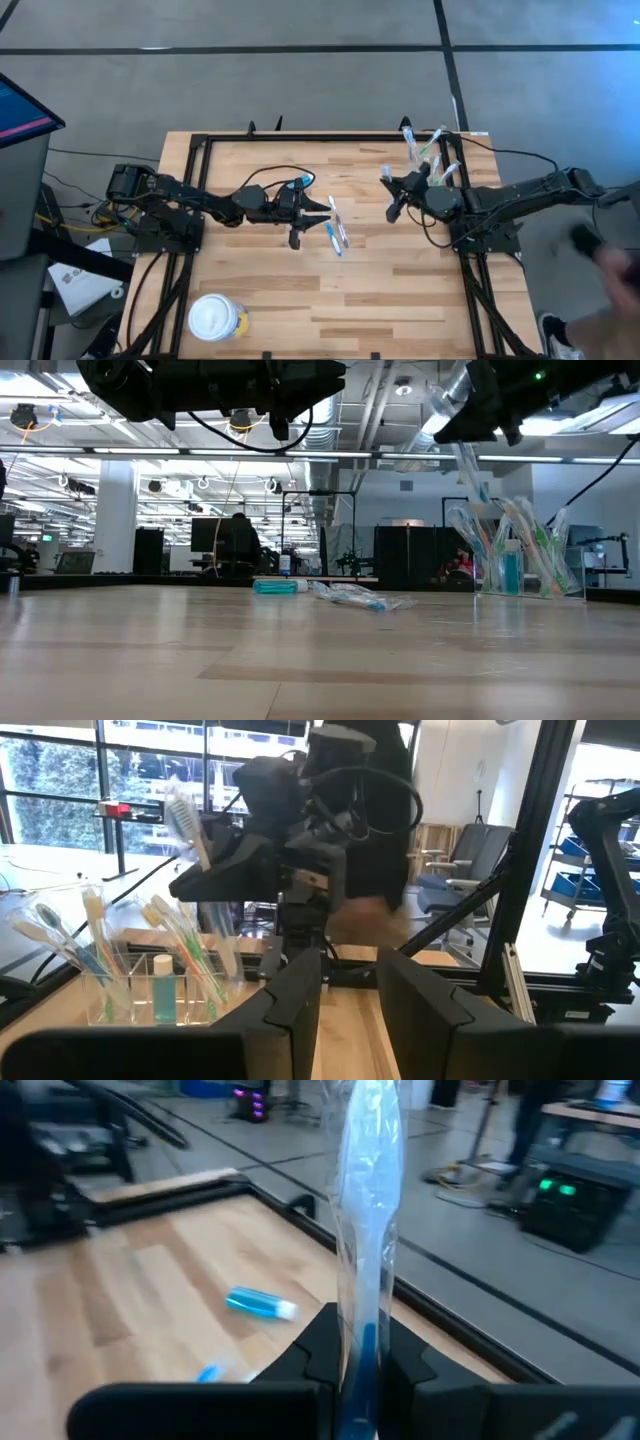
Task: Pick & Place toothbrushing station
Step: Put the blue toothbrush into the transparent organizer
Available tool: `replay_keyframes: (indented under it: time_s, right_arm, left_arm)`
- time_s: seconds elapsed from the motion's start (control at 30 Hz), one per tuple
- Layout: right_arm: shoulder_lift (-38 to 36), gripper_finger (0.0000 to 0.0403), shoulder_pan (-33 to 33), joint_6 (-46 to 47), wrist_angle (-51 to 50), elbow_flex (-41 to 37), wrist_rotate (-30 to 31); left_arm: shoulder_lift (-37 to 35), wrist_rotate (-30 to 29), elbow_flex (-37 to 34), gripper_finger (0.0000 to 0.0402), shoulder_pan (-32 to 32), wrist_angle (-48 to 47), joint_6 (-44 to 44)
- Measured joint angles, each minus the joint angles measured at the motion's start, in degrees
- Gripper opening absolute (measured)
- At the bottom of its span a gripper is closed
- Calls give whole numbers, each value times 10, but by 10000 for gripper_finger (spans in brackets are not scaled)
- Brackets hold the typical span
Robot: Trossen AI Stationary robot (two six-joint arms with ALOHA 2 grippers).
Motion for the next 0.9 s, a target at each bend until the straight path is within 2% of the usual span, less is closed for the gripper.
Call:
replay_keyframes:
  time_s: [0.27, 0.47, 0.73, 0.9]
  right_arm:
    - [-29, 21, -4, 87, -133, -4, 102]
    - [-43, 21, -5, 131, -196, -4, 145]
    - [-67, 21, -25, 220, -303, -4, 164]
    - [-70, 21, -31, 239, -332, -4, 178]
  left_arm:
    - [0, 0, 0, 97, 0, -2, 0]
    - [0, 0, 0, 97, 0, -2, 0]
    - [0, 0, 0, 97, 0, -3, 0]
    - [0, 0, 0, 97, 0, -3, 0]
